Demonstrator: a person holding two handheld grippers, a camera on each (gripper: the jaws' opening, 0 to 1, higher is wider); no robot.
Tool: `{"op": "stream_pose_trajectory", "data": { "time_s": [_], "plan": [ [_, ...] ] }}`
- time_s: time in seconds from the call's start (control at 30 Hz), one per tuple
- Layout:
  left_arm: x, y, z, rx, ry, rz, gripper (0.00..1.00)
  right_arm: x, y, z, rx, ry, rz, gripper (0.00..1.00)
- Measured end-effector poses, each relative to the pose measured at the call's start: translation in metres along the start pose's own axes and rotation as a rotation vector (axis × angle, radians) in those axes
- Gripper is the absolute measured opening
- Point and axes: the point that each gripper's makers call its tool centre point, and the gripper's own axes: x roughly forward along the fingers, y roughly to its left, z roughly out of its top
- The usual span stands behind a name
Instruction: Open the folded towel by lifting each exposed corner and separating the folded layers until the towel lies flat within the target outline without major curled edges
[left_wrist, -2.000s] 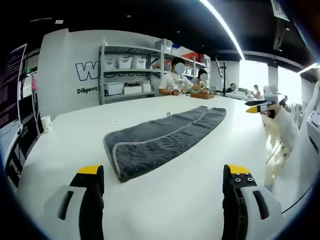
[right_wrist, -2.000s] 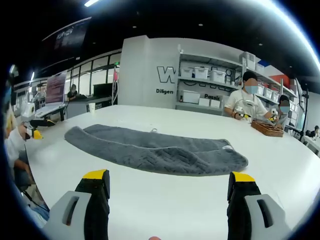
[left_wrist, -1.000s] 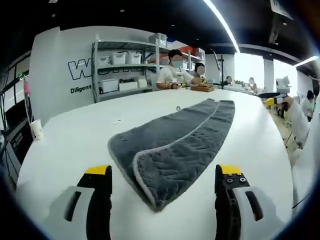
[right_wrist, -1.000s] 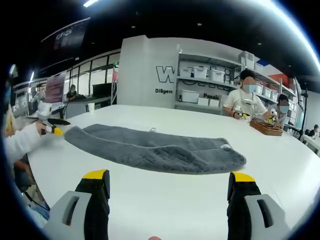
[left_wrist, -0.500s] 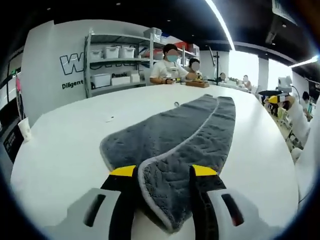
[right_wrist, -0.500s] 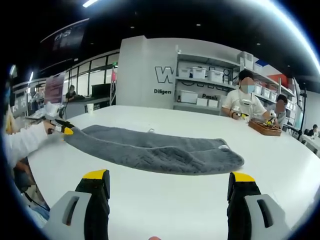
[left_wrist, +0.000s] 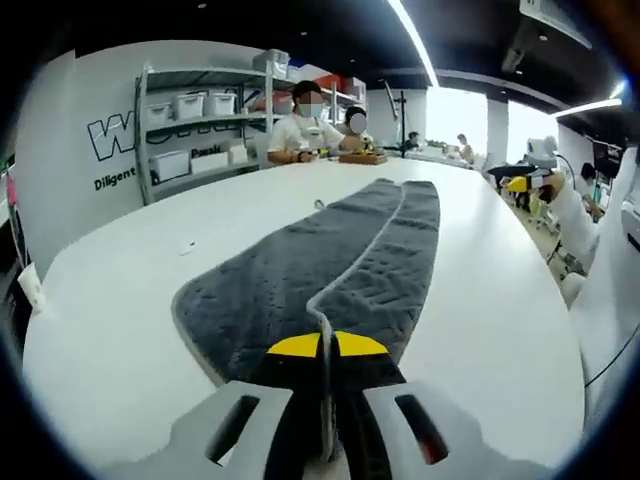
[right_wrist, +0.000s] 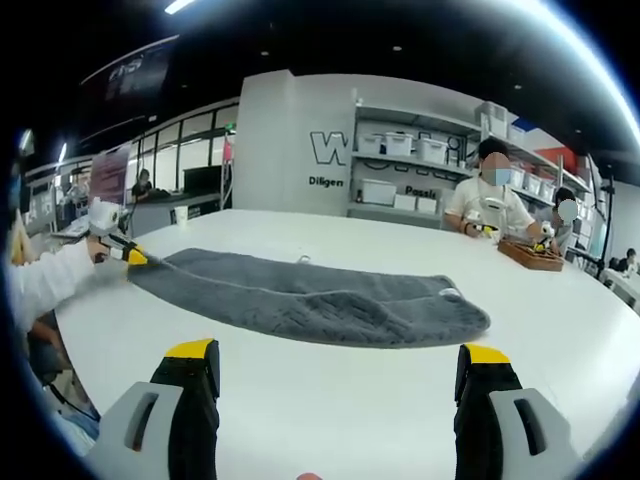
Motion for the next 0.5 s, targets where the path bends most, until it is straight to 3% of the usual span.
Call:
{"op": "stream_pose_trajectory", "data": {
  "time_s": [0.13,0.23,0.4,0.5],
  "plan": [
    [-0.007,-0.026,0.013,0.047,-0.095,-0.123,0.02,0.000,0.000,0.000,-0.001,0.002,-0.001,0.99],
    [-0.014,-0.046,0.011,0.104,-0.123,-0.216,0.02,-0.002,-0.002,0.000,0.002,-0.002,-0.007,0.99],
    [-0.025,-0.081,-0.002,0.171,-0.126,-0.381,0.02,-0.002,-0.001,-0.003,0.003,0.003,-0.010,0.99],
    [-0.029,-0.095,-0.015,0.227,-0.087,-0.444,0.02,-0.002,-0.001,-0.003,0.005,0.004,-0.008,0.99]
  ]
}}
